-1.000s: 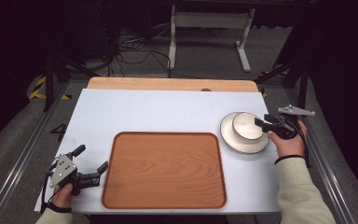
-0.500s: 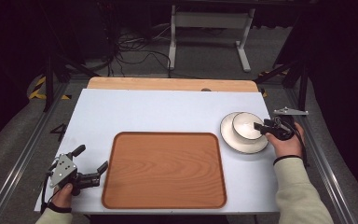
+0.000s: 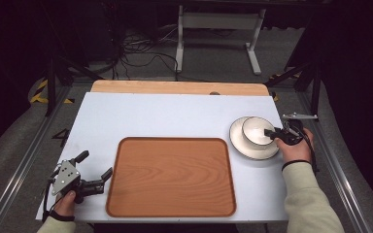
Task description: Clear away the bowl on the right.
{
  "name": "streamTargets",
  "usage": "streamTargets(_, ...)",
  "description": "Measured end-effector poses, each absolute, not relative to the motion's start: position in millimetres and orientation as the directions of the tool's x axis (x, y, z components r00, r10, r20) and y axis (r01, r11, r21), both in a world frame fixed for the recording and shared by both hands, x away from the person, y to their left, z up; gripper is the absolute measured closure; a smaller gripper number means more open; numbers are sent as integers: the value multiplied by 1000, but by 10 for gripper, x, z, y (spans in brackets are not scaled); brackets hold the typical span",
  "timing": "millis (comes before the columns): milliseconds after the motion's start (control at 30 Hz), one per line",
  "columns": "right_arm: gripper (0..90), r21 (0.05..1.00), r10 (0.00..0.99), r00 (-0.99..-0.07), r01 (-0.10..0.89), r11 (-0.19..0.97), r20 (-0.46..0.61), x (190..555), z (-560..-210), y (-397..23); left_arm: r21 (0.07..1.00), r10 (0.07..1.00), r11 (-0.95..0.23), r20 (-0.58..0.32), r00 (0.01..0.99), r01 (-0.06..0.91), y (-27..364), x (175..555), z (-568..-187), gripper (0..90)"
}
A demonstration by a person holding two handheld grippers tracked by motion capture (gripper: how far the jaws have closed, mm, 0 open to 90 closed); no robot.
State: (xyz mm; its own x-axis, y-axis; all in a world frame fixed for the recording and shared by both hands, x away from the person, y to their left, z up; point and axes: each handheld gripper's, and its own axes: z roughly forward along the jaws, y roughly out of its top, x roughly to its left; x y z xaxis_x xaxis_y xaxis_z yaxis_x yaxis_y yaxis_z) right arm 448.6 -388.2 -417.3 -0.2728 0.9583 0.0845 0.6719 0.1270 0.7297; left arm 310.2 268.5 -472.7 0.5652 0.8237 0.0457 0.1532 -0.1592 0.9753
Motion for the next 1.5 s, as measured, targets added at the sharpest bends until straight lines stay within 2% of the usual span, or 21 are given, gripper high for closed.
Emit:
streamTargets(100,713,724,964,-244,683,92,107,4482,-4170,-3860,975,824,-159,46,565,154,2686,3103,-4727,2)
streamTargets(400,815,712,979,-176,700,48,107,4488,-4180,-3777,975,824,-159,45,565,153,2685,3102,-4727,3)
streamTargets(767,820,705,983,-139,709,16,119,4484,-4172,-3758,975,824,-159,46,565,153,2685,3103,-4727,2)
streamTargets(1033,826,686,983,-77,725,-58,164,4461,-4140,-3751,975,824,-159,45,565,154,2686,3103,-4727,2)
streamTargets(1500,816,686,976,-103,725,-60,194,4418,-3982,-3644,975,824,-158,45,565,154,2685,3103,-4727,3)
